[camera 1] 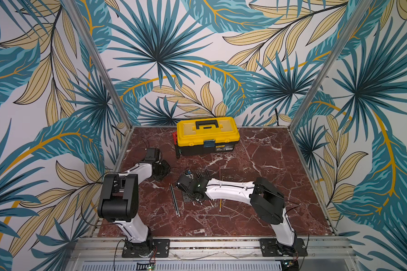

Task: Remove the protective cover of the pencils
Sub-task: Place the protective sleeve at the center of the board, then pick up the pencil from the center of the board.

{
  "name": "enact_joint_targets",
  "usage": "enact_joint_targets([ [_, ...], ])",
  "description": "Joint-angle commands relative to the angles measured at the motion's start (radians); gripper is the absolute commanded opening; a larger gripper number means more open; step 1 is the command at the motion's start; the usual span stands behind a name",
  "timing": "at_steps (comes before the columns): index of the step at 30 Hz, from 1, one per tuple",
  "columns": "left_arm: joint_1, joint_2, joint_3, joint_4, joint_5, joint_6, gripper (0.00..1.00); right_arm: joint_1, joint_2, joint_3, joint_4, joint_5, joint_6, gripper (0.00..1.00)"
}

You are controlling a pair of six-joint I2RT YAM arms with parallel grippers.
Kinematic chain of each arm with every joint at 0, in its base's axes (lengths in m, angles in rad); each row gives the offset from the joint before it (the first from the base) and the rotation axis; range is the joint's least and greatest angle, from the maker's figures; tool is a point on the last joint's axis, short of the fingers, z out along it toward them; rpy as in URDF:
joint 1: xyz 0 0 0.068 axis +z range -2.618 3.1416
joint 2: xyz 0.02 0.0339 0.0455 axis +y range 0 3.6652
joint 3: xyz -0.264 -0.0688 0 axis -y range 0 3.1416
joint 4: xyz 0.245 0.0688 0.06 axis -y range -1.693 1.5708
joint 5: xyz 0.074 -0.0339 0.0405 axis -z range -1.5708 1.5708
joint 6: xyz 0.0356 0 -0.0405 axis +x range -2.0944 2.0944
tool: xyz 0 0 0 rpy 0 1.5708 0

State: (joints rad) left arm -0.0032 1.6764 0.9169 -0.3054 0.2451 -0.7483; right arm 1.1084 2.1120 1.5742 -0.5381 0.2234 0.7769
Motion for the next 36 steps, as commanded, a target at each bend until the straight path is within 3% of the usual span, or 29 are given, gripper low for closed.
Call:
enact_joint_targets([
  [1,-0.003,-0.036,0.01,-0.007,-0.018,0.007,0.27,0.001,0.027,0.017,-0.041,0.001,-0.014,0.25],
  [24,-0.024,-0.13,-0.013,-0.008,-0.052,0.012,0.31,-0.002,0.104,0.092,-0.113,-0.016,-0.049,0.24],
  [36,-0.024,-0.121,-0.009,-0.007,-0.045,0.012,0.31,-0.013,0.165,0.172,-0.18,-0.019,-0.098,0.19],
])
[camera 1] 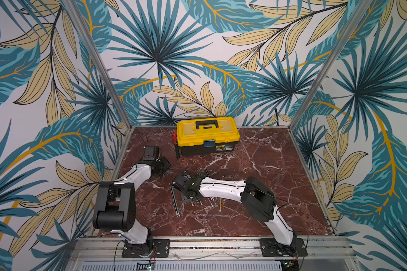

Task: Remove the protective cover of the pencils
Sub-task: Pick up the pencil from the center of the board.

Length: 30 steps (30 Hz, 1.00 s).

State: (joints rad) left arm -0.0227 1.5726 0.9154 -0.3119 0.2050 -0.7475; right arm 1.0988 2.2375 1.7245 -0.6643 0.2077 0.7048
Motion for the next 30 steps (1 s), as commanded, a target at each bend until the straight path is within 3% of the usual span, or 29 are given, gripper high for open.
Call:
enact_joint_targets([
  [1,-0.005,-0.016,-0.007,0.0,-0.004,0.01,0.31,-0.005,0.046,0.029,-0.057,-0.004,-0.03,0.19],
  [30,-0.005,-0.003,-0.004,0.0,0.008,0.005,0.31,-0.021,0.111,0.088,-0.032,-0.057,-0.074,0.07],
])
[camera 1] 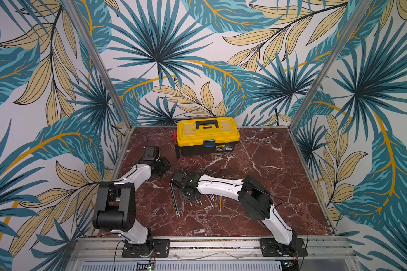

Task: Remove the protective cover of the pencils
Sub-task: Pick up the pencil from the center of the board.

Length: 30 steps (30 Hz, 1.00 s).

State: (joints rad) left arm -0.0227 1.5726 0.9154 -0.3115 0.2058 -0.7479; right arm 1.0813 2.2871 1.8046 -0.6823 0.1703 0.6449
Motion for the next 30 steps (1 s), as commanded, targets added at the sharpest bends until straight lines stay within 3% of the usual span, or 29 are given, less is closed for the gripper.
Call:
enact_joint_targets([
  [1,-0.005,-0.001,-0.004,0.002,0.011,0.005,0.31,-0.006,0.067,0.017,-0.02,-0.022,-0.018,0.07],
  [17,-0.034,0.097,0.041,0.016,0.106,0.013,0.3,-0.012,0.082,0.029,-0.008,-0.039,-0.015,0.06],
  [30,-0.055,0.151,0.073,0.012,0.119,0.032,0.29,-0.013,0.082,0.02,0.005,-0.051,-0.014,0.06],
])
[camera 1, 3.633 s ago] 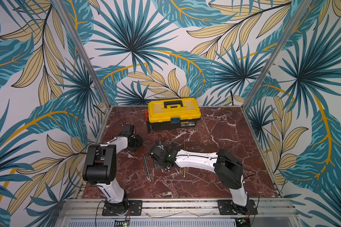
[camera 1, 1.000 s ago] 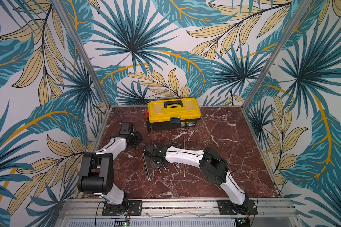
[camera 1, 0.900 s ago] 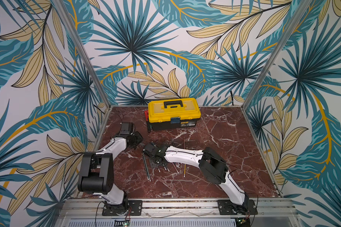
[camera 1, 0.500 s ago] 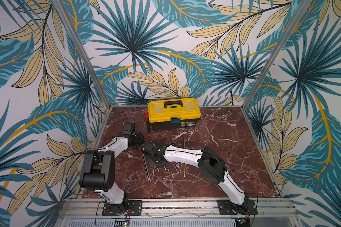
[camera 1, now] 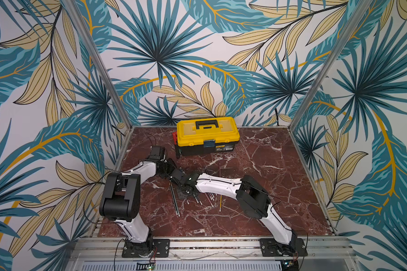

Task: Remove the protective cover of the pencils
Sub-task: Pick up the pencil from the center of the board.

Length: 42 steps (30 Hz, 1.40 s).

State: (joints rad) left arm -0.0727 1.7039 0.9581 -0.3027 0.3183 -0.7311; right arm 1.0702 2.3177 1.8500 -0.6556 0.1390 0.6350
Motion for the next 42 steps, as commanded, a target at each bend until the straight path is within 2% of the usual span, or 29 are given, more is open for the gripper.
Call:
enact_joint_targets([
  [1,-0.006,0.025,0.035,-0.007,0.0,0.015,0.28,-0.002,0.052,-0.025,-0.021,-0.02,-0.003,0.06],
  [17,-0.007,0.075,0.073,-0.048,-0.001,0.029,0.17,-0.007,0.051,-0.024,-0.011,-0.035,0.0,0.06],
  [23,-0.009,0.095,0.085,-0.059,0.006,0.033,0.16,-0.011,0.052,-0.025,-0.004,-0.042,0.003,0.05],
  [30,-0.01,0.103,0.089,-0.065,0.005,0.037,0.09,-0.024,0.063,-0.017,0.012,-0.057,0.009,0.05],
  [42,-0.015,0.121,0.098,-0.069,0.013,0.038,0.07,-0.042,0.074,0.0,0.064,-0.057,0.006,0.05],
])
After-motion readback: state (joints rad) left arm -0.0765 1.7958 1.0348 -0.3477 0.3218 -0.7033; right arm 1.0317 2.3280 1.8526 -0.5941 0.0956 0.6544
